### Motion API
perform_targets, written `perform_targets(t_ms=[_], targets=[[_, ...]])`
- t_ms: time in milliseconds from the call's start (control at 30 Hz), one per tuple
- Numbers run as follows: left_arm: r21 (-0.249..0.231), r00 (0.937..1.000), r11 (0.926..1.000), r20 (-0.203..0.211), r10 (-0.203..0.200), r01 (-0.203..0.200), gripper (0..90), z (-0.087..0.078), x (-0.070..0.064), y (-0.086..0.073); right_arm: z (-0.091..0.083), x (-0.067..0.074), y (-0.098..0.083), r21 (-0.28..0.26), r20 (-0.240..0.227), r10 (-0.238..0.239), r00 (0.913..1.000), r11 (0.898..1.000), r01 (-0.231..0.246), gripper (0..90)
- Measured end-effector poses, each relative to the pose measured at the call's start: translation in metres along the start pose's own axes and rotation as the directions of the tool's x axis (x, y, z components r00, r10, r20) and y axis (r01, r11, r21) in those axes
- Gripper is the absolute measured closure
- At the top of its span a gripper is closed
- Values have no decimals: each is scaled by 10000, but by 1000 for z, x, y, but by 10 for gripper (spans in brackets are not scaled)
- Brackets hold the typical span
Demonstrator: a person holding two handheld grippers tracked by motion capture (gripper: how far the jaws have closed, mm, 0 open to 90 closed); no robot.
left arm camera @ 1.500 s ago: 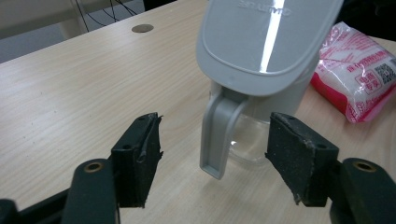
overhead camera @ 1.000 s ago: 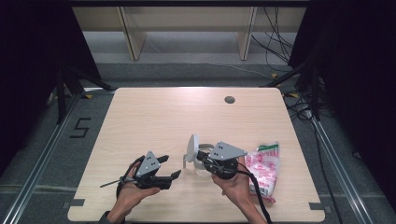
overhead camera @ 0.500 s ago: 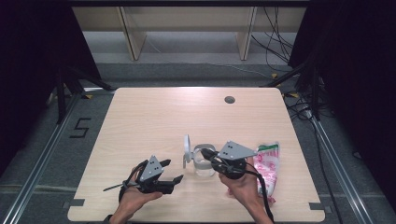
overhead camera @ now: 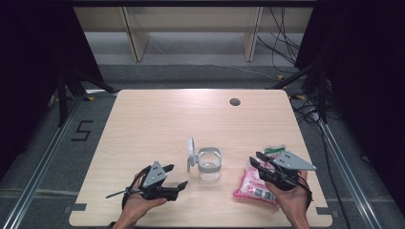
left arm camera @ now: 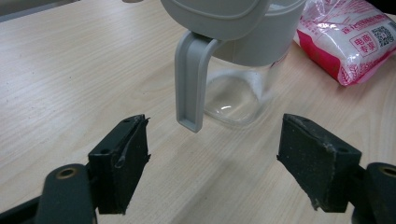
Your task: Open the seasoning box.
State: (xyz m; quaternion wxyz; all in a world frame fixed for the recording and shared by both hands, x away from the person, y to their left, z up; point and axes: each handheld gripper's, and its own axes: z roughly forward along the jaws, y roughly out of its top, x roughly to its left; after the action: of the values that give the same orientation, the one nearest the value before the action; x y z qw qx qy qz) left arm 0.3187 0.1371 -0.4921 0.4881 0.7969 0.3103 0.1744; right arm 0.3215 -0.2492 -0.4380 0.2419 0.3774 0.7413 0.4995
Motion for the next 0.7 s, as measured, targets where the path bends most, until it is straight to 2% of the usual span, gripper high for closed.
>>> perform_targets(t_ms=[67,100,133,200,233,267,300,333,367,400,467,500,600,633,667,700], targets=[[11,10000,10000,-15,-12,12,228,0,0,-1,-7,-6,-6,130,337,149,9993,9998,-153,588],[-6,10000,10000,-12,61,-61,226,0,0,-1,-9,-11,-10,-2,230,112,9997,9999,-112,560],[-1,10000,10000,-58,-75,75,225,1,-1,-1,-12,-13,-14,64,519,259,9983,9996,-263,533],[-1,10000,10000,-1,-60,60,222,1,-1,-1,-14,-14,-16,201,606,414,9973,9989,-427,515],[8,10000,10000,22,-39,39,222,1,-2,-1,-17,-15,-20,322,832,529,9951,9979,-558,506],[15,10000,10000,35,-30,30,221,1,-2,-2,-19,-20,-22,242,922,215,9955,9994,-238,496],[121,10000,9999,-79,-2,3,218,2,-2,-2,-23,-23,-26,254,991,535,9936,9981,-563,482],[121,10000,9999,-79,-2,3,217,2,-2,-2,-23,-23,-26,254,991,535,9936,9981,-563,482],[44,9999,9999,-32,-108,108,217,3,-3,-3,-25,-23,-28,339,1241,697,9898,9967,-744,474],[42,10000,9999,-34,-94,94,215,3,-3,-3,-28,-28,-31,349,1466,533,9878,9976,-590,451],[93,9999,9998,-17,-160,160,212,3,-4,-4,-29,-31,-33,235,1530,578,9865,9978,-621,442],[146,10000,9999,-51,-70,70,209,3,-4,-4,-30,-31,-34,277,1596,758,9843,9963,-812,433],[117,10000,9999,-45,-35,36,206,3,-6,-4,-33,-34,-37,299,1882,695,9797,9966,-764,418],[220,9999,9997,-59,91,-90,205,3,-5,-4,-33,-34,-37,293,1852,776,9796,9960,-844,414],[285,10000,9996,12,88,-88,204,3,-5,-4,-35,-35,-38,511,1926,758,9783,9949,-872,409],[276,10000,9996,-17,79,-79,204,3,-6,-4,-35,-34,-38,488,1996,1034,9744,9921,-1153,398]])
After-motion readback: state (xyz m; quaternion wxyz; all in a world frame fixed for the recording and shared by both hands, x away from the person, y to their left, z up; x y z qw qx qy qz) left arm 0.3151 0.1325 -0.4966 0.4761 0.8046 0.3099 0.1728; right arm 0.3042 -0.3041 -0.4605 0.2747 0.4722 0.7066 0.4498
